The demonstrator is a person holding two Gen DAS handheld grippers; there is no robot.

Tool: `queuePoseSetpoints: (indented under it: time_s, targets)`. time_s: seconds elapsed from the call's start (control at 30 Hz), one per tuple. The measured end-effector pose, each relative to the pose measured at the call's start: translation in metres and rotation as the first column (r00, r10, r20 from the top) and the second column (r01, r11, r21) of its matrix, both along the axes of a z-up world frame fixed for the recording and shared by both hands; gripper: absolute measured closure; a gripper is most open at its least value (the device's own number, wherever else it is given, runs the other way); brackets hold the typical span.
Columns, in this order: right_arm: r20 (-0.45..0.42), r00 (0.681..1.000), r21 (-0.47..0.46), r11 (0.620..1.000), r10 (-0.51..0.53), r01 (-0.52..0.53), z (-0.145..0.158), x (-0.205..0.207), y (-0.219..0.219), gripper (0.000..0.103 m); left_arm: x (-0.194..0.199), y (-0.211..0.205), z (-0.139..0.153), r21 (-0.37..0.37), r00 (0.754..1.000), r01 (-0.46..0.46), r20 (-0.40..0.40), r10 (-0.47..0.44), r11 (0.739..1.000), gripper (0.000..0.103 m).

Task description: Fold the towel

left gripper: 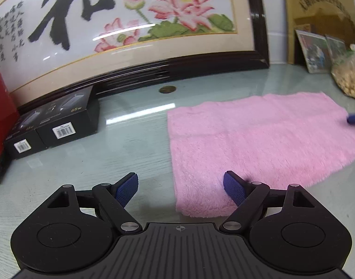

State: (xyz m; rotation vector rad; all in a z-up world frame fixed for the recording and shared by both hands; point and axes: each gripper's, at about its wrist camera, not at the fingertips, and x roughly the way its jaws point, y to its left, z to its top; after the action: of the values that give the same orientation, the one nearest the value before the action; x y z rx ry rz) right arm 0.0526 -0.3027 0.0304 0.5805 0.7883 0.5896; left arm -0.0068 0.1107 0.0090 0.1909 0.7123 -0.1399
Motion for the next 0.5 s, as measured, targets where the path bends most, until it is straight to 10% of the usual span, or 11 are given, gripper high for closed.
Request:
queuePoseSetpoints:
  time_s: [0.5]
  targets:
    - [-0.126, 0.93, 0.025, 0.938, 0.345, -0.345, -0.007, 0.0, 0.012, 0.008, -0.007, 0.025, 0.017, -0.174, 0.99, -0.05, 0.12, 0.071, 0.983, 0.015]
